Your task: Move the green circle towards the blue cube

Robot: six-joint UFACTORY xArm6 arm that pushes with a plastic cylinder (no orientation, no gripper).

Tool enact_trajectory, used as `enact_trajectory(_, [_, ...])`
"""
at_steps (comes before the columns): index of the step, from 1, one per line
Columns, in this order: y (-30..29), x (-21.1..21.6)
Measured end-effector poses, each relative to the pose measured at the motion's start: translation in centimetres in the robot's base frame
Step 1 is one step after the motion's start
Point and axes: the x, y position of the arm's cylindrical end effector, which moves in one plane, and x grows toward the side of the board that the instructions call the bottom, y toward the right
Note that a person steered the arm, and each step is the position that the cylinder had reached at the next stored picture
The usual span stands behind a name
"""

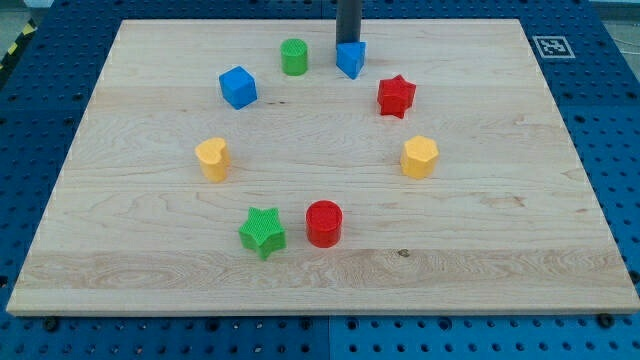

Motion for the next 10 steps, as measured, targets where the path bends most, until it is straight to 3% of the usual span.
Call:
enact_trajectory(2, [0.1, 0.0])
enact_trajectory(6, [-7.7, 0.8])
enact_trajectory(10, [-5.4, 3.4])
